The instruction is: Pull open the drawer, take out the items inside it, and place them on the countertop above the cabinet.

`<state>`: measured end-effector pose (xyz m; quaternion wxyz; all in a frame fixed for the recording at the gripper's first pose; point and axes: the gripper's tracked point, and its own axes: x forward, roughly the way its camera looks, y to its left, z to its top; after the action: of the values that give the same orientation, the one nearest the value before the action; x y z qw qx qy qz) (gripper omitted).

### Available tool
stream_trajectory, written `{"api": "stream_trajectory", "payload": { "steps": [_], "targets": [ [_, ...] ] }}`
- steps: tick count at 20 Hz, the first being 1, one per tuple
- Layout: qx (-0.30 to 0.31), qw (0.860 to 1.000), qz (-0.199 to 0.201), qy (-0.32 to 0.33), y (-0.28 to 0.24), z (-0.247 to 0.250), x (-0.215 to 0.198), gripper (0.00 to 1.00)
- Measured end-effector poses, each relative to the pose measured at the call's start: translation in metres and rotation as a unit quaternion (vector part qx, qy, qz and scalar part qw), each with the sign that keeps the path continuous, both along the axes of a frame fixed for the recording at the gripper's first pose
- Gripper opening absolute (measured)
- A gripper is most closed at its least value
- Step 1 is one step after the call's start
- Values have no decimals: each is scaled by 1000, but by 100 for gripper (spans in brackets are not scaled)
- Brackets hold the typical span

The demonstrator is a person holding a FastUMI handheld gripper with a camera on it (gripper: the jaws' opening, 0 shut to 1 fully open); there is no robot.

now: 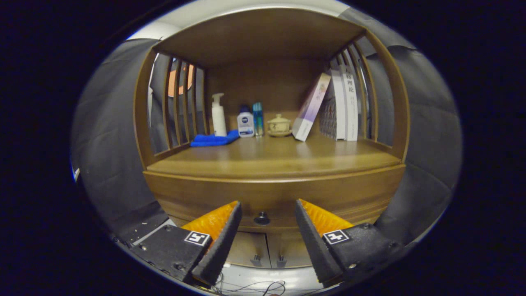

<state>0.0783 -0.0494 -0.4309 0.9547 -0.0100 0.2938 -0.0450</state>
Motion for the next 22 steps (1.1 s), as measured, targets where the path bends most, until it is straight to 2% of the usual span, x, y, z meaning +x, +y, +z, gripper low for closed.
{"api": "stream_trajectory", "payload": {
  "steps": [3, 7, 10, 13, 15, 18, 22],
  "targets": [
    [-6, 1000, 2, 10, 0, -21, 7, 74],
    [-9, 1000, -1, 23, -2, -42, 15, 63],
    [-10, 1000, 4, 16, 4, -45, 16, 54],
    [-38, 999, 3, 12, 3, -45, 17, 37],
    [-33, 999, -3, 7, 6, -46, 17, 30],
    [-9, 1000, -15, 12, 5, -47, 15, 25],
    [-37, 999, -11, 26, 4, -45, 5, 24]
  ]
}}
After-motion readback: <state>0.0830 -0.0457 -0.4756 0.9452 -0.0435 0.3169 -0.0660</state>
